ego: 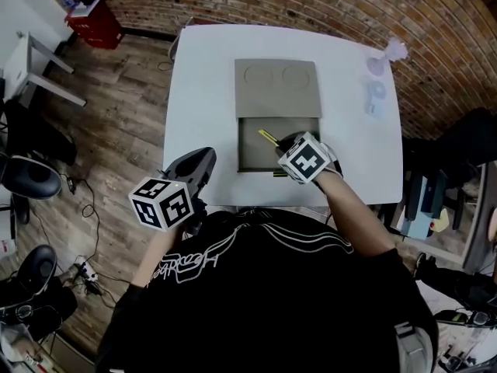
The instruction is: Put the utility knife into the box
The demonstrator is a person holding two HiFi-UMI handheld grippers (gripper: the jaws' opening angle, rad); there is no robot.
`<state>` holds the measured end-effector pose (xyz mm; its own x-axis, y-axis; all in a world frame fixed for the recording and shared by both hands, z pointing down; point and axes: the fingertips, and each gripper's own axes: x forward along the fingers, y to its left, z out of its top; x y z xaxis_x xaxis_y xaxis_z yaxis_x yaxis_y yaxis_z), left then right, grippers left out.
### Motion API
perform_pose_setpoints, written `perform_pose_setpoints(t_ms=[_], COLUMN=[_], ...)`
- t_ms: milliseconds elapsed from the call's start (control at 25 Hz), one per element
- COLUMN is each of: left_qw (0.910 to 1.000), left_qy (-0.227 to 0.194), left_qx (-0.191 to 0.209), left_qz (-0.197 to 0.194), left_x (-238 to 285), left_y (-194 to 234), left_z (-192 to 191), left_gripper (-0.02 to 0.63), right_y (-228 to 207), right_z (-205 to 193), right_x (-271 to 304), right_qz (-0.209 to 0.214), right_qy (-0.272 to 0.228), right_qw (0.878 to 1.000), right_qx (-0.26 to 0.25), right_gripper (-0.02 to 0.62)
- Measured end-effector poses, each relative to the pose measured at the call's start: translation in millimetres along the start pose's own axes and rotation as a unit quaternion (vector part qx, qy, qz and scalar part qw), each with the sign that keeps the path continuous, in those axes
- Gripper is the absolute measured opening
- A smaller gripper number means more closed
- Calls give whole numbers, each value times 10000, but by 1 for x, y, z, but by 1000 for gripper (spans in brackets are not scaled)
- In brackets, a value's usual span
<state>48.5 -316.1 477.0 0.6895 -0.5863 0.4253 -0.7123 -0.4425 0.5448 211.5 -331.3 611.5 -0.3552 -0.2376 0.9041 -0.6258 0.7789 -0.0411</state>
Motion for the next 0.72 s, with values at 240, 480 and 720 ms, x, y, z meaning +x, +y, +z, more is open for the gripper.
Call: perform_pose_setpoints(t_ms=[240, 480, 720], left_qw=[9999, 9997, 9992], left_qy=[71, 156, 308], left_qx=[-106, -195, -139], left_qz=[-7, -26, -203], left_x=[-6, -9, -18], left_y=[2, 8, 1], left_z=[-6, -14, -11], left_gripper=[34, 35, 35], right_y=[-1, -2, 0], right_z=[-1, -1, 11], right_x=[-1, -2, -24], right_qz=[58, 119, 60], right_qy=[9, 33, -255], right_qw=[9999, 9996, 9973], right_qx=[146, 266, 690], right_gripper=[67, 123, 186])
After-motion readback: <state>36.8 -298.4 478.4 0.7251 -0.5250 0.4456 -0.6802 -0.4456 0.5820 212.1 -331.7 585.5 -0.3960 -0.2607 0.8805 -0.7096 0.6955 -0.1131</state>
